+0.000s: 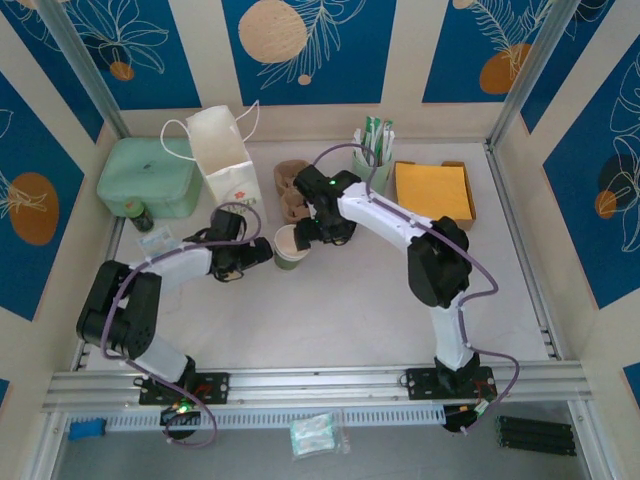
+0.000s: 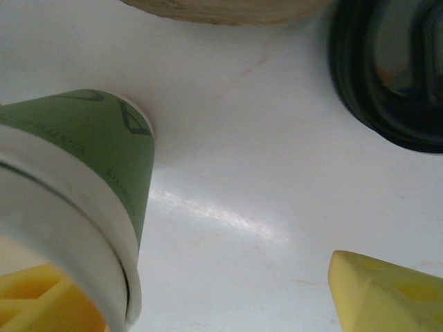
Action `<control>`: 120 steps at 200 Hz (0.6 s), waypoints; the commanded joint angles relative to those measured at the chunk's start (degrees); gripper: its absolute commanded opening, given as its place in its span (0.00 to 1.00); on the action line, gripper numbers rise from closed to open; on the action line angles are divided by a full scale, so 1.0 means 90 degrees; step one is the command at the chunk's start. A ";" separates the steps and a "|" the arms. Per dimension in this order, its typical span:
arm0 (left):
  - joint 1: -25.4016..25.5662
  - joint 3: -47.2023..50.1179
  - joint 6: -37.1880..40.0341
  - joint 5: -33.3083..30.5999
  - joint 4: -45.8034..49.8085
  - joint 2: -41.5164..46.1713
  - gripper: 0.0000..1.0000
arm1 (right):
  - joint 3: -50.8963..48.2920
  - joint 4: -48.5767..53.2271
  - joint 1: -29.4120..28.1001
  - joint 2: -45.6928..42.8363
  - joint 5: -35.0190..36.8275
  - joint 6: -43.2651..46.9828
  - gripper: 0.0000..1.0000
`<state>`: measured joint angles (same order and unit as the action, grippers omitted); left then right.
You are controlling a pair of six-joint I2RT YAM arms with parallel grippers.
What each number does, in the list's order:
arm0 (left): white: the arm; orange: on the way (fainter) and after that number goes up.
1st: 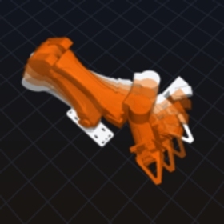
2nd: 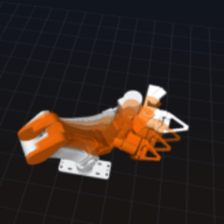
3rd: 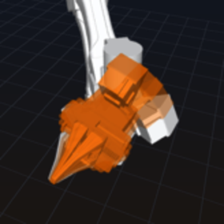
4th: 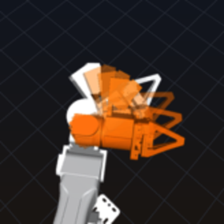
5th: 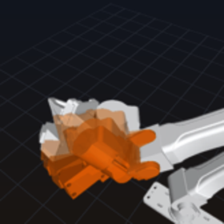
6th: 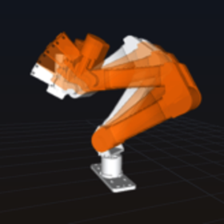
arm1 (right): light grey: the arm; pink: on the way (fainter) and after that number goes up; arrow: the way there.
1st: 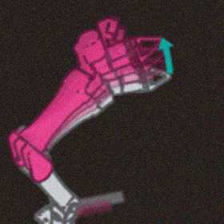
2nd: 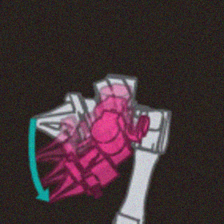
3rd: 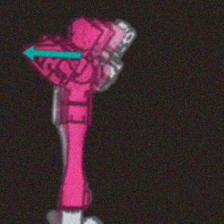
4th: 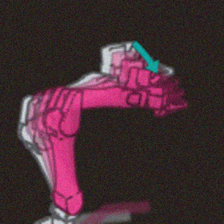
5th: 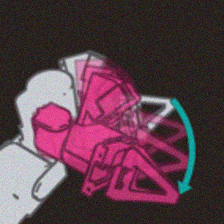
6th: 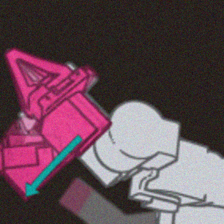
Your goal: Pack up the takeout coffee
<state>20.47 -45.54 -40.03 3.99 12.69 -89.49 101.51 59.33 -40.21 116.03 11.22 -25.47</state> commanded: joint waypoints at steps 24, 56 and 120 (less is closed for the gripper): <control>0.0709 -0.0462 -0.0043 0.0700 -0.0511 -0.0647 1.00 | -0.0453 -0.0098 0.0161 -0.0681 0.0081 0.0008 0.79; 0.0906 -0.0563 -0.0083 0.0656 -0.0599 -0.0875 1.00 | -0.0435 -0.0226 0.0156 -0.0559 -0.0195 -0.0055 0.79; 0.1396 -0.0825 -0.0199 0.0621 -0.0785 -0.1322 0.99 | -0.0449 -0.0137 0.0187 -0.0577 -0.0102 -0.0002 0.77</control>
<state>28.29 -51.88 -40.12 -2.81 13.41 -96.25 97.76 57.67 -38.65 111.35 10.94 -25.52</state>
